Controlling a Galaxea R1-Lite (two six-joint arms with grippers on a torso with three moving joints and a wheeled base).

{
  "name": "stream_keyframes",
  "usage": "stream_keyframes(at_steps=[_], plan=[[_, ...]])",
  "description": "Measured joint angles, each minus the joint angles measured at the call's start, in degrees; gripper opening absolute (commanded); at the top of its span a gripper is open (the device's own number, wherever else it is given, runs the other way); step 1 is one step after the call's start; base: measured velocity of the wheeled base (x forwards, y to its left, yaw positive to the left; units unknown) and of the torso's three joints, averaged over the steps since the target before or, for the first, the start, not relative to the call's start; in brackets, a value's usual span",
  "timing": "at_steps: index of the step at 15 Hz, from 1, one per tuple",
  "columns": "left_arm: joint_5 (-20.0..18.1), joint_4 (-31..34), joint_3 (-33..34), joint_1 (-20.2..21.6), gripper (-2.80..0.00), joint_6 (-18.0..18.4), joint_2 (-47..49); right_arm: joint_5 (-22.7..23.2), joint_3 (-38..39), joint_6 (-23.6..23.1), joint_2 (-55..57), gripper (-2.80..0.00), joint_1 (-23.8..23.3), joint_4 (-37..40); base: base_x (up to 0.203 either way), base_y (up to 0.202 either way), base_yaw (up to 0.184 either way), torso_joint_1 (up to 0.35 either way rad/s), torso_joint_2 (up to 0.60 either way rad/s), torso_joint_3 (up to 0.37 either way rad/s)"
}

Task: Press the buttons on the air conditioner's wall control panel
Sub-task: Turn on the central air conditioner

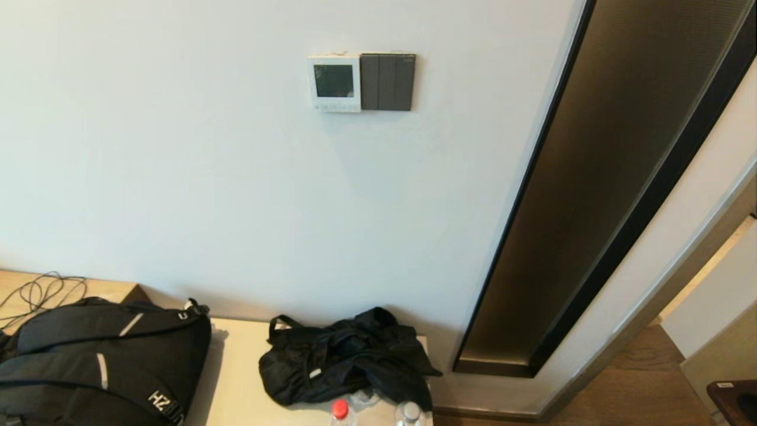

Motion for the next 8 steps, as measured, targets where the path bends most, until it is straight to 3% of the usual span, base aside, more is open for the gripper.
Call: stream_keyframes(at_steps=[4,8], plan=[[-1.19,0.87,-8.95,-0.09,-2.80,-0.02,5.37,0.00,0.00,-0.01,0.00,-2.80,-0.02,0.00,0.000,0.000,0.000,0.000,0.00,0.000],[-2.20,-1.73,-19.08,-2.52,-2.80,-0.26,17.98,0.00,0.00,-0.03,0.00,-2.80,0.00,0.00,0.000,0.000,0.000,0.000,0.00,0.000]])
